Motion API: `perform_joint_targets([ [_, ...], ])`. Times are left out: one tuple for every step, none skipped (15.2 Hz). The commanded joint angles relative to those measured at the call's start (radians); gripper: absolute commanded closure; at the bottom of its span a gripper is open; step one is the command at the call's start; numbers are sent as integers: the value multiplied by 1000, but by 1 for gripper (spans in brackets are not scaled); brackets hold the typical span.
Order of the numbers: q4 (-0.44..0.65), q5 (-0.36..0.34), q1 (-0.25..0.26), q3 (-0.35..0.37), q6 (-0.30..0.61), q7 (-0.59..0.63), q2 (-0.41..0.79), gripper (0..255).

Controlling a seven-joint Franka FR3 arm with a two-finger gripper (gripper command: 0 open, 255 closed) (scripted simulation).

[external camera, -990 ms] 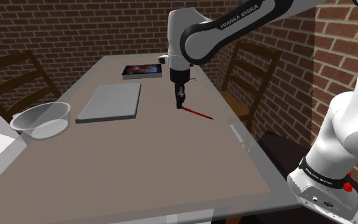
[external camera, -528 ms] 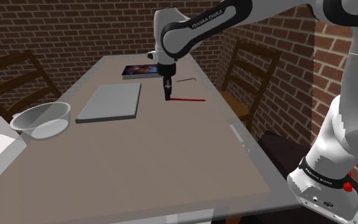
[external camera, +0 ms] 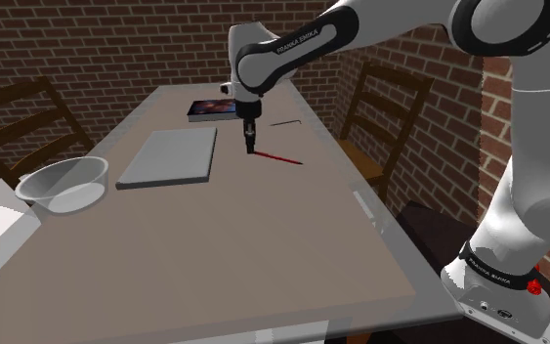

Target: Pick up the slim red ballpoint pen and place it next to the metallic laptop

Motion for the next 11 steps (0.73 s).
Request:
perform_joint_targets([
  [-11,-1,-1,-1,21,-1,11,255],
  [-18,-2,-1,-1,33,-1,15,255],
  [-25,-2,-1,-2,45,0,20,255],
  [-32,-3,-1,-2,56,0,24,255],
  [-38,-4,-1,-2,67,1,29,255],
  [-44,-5,-1,-3,79,1,34,255],
  [-50,-5,0,-3,90,2,40,255],
  [-56,-6,0,-3,101,2,45,255],
  [-62,-7,0,-4,112,3,51,255],
  [-68,-8,0,-4,127,4,58,255],
  [-69,-8,0,-4,127,4,58,255],
])
